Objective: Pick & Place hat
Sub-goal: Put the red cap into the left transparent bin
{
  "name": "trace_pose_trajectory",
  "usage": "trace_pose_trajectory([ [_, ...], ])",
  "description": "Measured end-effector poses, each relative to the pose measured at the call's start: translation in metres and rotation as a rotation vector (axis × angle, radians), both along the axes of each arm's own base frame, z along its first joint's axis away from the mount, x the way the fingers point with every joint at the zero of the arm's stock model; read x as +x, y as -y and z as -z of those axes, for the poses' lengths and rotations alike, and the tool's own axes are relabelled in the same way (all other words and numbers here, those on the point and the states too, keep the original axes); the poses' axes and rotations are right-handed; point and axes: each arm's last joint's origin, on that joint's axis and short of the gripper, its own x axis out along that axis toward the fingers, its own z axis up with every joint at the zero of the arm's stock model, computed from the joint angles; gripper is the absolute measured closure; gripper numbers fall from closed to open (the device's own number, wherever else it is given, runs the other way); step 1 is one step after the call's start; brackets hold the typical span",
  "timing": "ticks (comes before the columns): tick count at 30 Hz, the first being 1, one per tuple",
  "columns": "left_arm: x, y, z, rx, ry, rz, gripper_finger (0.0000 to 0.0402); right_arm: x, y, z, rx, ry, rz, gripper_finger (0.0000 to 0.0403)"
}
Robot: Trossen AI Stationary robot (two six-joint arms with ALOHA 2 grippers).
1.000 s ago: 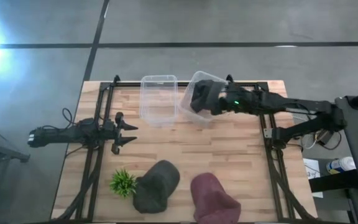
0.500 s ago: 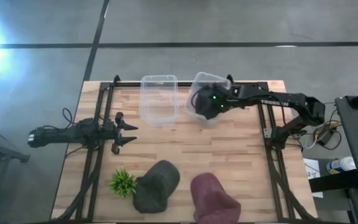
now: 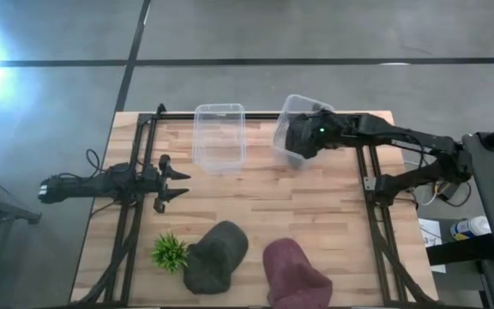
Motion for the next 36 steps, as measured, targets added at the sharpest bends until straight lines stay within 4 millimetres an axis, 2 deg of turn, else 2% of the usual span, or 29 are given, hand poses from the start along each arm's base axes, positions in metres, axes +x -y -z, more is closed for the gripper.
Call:
trace_pose_trajectory([
  [5,0.0,0.0,0.0,0.0,0.0,0.0,0.02,-0.014,-0.016,-0.017,-0.003,0.083,-0.086,0.0259],
  [9,0.0,0.0,0.0,0.0,0.0,0.0,0.02,-0.02,-0.043,-0.029,0.08,0.172,-0.351,0.0223],
  [12,0.0,0.0,0.0,0.0,0.0,0.0,0.02,-0.02,-0.065,-0.023,0.251,0.196,-0.559,0.0214],
  [17,0.0,0.0,0.0,0.0,0.0,0.0,0.02,-0.003,-0.1,0.012,0.428,0.112,-0.764,0.0222],
  [20,0.0,0.0,0.0,0.006,0.0,0.0,0.02,0.017,-0.11,0.033,0.484,0.133,-0.837,0.0228],
  [25,0.0,0.0,0.0,0.046,0.0,-0.007,0.02,0.058,-0.119,0.065,0.587,0.201,-0.979,0.0232],
  [30,0.0,0.0,0.0,-0.02,0.001,-0.008,0.02,0.091,-0.123,0.105,0.646,0.116,-1.081,0.0232],
  [36,0.0,0.0,0.0,-0.044,0.001,-0.008,0.02,0.125,-0.129,0.142,0.77,0.062,-1.18,0.0231],
])
